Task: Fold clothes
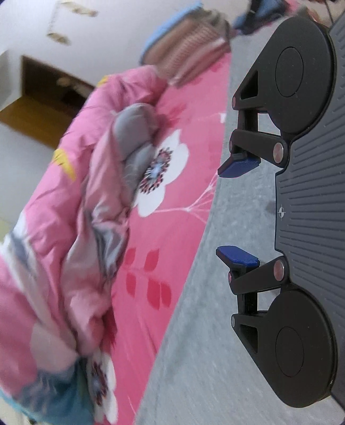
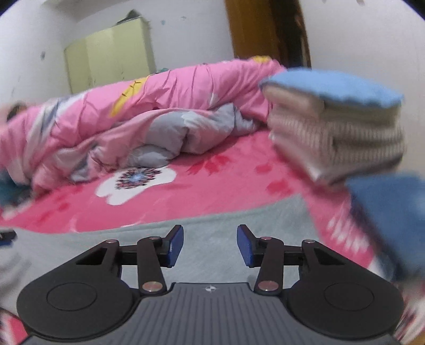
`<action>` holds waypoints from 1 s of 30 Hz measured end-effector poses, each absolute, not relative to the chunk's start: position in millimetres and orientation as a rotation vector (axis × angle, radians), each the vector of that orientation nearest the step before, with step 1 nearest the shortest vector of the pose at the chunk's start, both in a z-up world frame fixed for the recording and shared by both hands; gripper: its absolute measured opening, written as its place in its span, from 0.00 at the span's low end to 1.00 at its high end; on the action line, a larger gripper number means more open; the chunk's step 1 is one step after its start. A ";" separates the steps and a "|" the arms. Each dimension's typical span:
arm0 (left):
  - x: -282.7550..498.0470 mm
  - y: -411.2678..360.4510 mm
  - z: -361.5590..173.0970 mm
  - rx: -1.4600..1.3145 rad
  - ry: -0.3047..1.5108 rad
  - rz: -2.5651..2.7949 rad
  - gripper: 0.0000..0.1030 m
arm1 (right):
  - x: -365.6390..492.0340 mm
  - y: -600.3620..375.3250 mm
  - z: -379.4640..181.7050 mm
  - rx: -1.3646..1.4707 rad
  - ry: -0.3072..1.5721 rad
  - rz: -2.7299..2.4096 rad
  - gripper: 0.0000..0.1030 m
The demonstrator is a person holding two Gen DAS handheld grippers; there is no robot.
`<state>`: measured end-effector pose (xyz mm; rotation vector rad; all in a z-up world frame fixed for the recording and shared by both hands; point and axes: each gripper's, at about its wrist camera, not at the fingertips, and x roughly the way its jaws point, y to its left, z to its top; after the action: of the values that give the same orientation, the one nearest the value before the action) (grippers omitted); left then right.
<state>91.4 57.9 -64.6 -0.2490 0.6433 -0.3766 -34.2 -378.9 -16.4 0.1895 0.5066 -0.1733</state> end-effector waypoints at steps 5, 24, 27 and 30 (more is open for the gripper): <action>109.8 41.4 -85.2 -0.227 0.694 -0.372 0.55 | -11.5 -416.2 -19.3 0.150 0.524 -0.253 0.46; 52.1 -8.8 -59.9 -0.041 0.625 -0.639 0.55 | -154.1 -495.8 -26.9 0.644 0.489 -0.294 0.49; 23.5 -41.6 -54.3 0.022 0.624 -0.789 0.55 | -175.2 -494.8 -33.7 0.732 0.509 -0.247 0.49; -3.7 -79.1 -55.4 0.109 0.611 -0.896 0.55 | -184.0 -494.2 -40.4 0.787 0.517 -0.241 0.49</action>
<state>-3.7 -79.1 -55.4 0.1091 0.6111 -0.8960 -184.0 -494.2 -40.4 0.7874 0.5171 -0.2408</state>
